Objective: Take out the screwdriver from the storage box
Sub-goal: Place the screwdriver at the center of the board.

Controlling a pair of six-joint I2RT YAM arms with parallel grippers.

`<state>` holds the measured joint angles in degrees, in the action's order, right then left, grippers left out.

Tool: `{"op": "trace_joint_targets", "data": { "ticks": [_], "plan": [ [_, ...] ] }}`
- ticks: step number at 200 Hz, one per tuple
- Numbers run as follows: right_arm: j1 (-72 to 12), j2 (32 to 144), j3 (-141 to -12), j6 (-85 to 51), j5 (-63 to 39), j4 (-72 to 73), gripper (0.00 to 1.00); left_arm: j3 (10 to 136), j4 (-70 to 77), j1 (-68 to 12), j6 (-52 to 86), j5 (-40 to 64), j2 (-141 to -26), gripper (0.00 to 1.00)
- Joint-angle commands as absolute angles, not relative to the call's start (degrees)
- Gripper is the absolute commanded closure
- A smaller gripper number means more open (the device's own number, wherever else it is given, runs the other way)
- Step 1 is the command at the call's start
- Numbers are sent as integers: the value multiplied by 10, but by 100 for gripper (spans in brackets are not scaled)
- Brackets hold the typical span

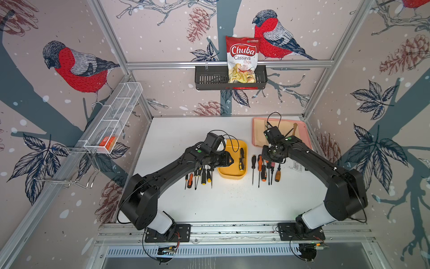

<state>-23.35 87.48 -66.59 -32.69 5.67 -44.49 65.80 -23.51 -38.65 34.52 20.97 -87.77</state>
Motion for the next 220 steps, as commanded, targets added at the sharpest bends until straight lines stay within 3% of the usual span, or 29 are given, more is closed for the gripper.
{"op": "trace_joint_targets", "data": {
  "ticks": [1,84,157,220],
  "plan": [
    [-195,861,-640,-298,83,-449,91,675,-210,-401,350,210,-897,57],
    [-118,916,-595,-257,155,-419,91,691,-209,-415,349,206,-932,57],
    [-112,977,-592,-246,131,-378,90,686,-220,-415,344,190,-931,57],
    [-112,991,-592,-249,131,-371,81,685,-222,-415,343,184,-934,57]
  ]
}}
